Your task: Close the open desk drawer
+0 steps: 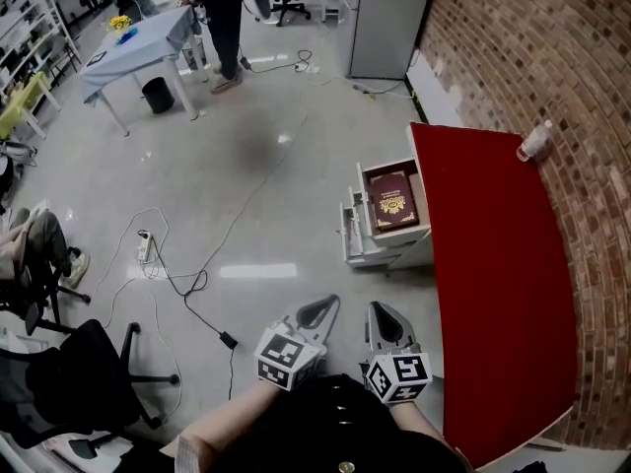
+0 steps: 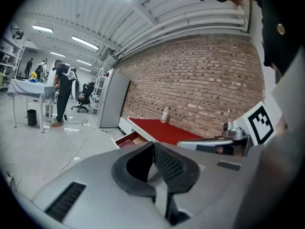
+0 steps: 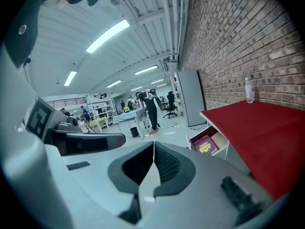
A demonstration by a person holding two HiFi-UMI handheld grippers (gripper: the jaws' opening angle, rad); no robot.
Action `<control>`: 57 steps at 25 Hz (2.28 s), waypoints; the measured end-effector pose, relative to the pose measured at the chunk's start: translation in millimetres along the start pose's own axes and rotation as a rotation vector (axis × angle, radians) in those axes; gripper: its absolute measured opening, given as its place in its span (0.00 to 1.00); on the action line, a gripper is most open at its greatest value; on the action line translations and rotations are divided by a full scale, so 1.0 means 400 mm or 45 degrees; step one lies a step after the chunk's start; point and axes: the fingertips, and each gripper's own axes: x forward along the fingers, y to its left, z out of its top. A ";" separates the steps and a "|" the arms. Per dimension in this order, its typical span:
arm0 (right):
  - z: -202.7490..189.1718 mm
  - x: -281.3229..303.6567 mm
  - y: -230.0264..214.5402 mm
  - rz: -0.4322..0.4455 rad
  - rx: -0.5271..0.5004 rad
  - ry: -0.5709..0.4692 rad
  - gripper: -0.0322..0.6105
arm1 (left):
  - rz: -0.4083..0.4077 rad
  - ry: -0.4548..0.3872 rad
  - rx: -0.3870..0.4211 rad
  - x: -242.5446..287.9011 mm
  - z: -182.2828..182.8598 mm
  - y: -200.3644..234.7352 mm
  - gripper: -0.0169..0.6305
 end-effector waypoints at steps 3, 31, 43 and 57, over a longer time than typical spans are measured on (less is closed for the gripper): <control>0.031 0.058 -0.013 -0.014 -0.005 -0.007 0.07 | -0.010 -0.008 0.005 0.034 0.033 0.053 0.04; 0.195 0.551 -0.151 0.067 -0.159 -0.068 0.07 | 0.115 -0.040 -0.052 0.397 0.125 0.452 0.04; 0.086 0.738 -0.255 0.034 -0.170 -0.037 0.07 | 0.039 0.068 -0.161 0.606 -0.064 0.572 0.04; -0.060 0.887 -0.348 -0.073 -0.237 -0.032 0.07 | -0.040 0.097 -0.304 0.786 -0.305 0.720 0.04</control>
